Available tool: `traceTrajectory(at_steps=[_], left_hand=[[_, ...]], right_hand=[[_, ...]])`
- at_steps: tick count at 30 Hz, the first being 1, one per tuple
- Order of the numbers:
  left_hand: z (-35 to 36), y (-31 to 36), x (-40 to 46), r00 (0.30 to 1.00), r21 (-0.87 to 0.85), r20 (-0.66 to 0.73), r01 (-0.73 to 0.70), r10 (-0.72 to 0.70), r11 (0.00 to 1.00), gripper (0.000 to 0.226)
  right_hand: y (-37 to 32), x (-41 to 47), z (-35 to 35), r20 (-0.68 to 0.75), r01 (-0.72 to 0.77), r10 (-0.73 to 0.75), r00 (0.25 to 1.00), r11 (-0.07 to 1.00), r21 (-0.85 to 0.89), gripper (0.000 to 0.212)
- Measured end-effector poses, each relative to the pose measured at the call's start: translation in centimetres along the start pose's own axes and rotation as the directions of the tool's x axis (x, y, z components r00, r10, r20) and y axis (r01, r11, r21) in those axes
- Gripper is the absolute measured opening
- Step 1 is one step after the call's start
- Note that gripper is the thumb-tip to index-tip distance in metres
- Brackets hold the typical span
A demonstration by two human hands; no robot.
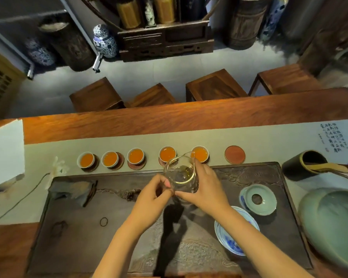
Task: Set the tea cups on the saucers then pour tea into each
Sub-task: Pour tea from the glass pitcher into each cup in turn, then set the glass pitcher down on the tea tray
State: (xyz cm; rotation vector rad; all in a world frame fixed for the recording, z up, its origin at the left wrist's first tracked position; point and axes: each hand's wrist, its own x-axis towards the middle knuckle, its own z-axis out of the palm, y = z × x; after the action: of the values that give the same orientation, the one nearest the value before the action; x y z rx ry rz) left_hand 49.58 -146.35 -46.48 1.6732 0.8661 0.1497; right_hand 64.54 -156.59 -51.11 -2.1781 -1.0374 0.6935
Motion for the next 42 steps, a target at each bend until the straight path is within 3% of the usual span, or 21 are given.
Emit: traceTrajectory(at_steps=[5,11,20,30,36,42], left_hand=[[-0.6,-1.6,-2.7,0.993,-0.123,-0.108,0.040,-0.053,0.992,0.018],[-3.0,-4.3,-5.8,0.986,-0.214,-0.152,0.035,-0.068,0.976,0.012],[-11.7,-9.3,-10.1,0.984,-0.200,-0.175,-0.018,-0.018,0.980,0.025],[-22.8,-16.6,-16.9,0.952,-0.235,-0.283,0.049,-0.116,0.971,0.019],[-25.3,-18.9,-19.1,0.927,-0.288,-0.337,0.062,-0.162,0.956,0.019],[-25.3,-20.2,-18.6,0.910,-0.325,-0.367,0.072,-0.195,0.943,0.017]], right_hand=[[-1.6,-0.5,1.1,0.078,0.109,-0.103,0.992,0.991,-0.074,0.113],[-4.4,-1.8,3.8,0.098,0.178,-0.172,0.980,0.982,-0.064,0.111],[-11.7,-3.7,11.8,0.085,0.191,-0.184,0.979,0.979,-0.072,0.107],[-21.0,-4.9,23.9,0.221,0.277,-0.258,0.941,0.959,-0.058,0.106],[-23.2,-5.2,27.5,0.286,0.321,-0.286,0.915,0.944,-0.082,0.113],[-23.4,-4.0,28.8,0.326,0.368,-0.325,0.888,0.927,-0.078,0.104]])
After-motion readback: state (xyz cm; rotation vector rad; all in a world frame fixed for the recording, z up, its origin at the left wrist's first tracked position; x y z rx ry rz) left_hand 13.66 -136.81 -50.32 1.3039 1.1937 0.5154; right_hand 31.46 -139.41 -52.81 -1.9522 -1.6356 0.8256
